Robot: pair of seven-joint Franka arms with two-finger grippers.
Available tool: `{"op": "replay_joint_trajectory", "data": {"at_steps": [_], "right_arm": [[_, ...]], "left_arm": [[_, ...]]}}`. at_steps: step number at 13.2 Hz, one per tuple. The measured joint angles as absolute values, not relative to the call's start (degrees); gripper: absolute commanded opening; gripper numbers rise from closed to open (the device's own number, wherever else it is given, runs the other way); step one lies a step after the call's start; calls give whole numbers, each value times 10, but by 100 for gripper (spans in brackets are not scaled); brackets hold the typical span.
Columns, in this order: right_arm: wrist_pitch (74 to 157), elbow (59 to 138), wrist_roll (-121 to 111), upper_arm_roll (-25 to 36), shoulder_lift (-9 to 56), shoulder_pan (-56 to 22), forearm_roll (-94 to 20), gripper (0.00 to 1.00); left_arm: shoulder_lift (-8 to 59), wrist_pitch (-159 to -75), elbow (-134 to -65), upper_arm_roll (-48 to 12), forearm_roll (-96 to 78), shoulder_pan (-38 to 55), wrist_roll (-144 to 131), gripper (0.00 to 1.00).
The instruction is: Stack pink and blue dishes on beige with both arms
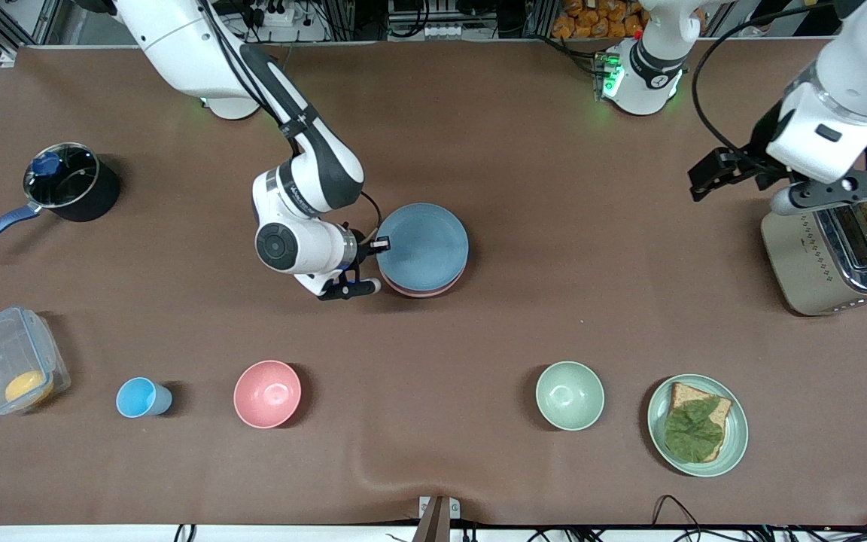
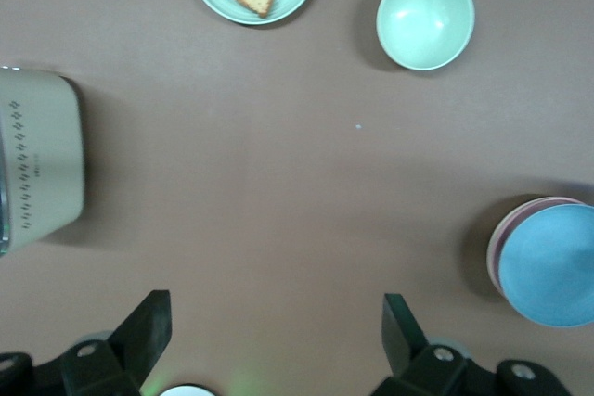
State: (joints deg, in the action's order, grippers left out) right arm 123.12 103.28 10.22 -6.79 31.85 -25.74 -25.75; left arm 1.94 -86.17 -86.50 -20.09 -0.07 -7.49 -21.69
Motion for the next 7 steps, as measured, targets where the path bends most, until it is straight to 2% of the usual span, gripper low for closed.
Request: {"op": "replay_joint_trajectory", "data": {"at_steps": [1, 2, 3, 4, 7], "right_arm": [[1233, 1033, 103, -68, 322, -259, -258, 0], [1233, 1033, 103, -68, 324, -260, -258, 17], [1233, 1033, 104, -68, 326, -260, -258, 64], [1233, 1033, 104, -67, 327, -260, -258, 100], [1232, 1031, 108, -61, 327, -260, -258, 100]], "left_arm": [[18, -855, -861, -160, -1, -51, -194, 100], [15, -847, -857, -130, -1, -35, -177, 100], [11, -836, -855, -112, -1, -26, -169, 100], [7, -830, -855, -105, -1, -20, -168, 100], [0, -826, -855, -96, -1, -5, -168, 100]]}}
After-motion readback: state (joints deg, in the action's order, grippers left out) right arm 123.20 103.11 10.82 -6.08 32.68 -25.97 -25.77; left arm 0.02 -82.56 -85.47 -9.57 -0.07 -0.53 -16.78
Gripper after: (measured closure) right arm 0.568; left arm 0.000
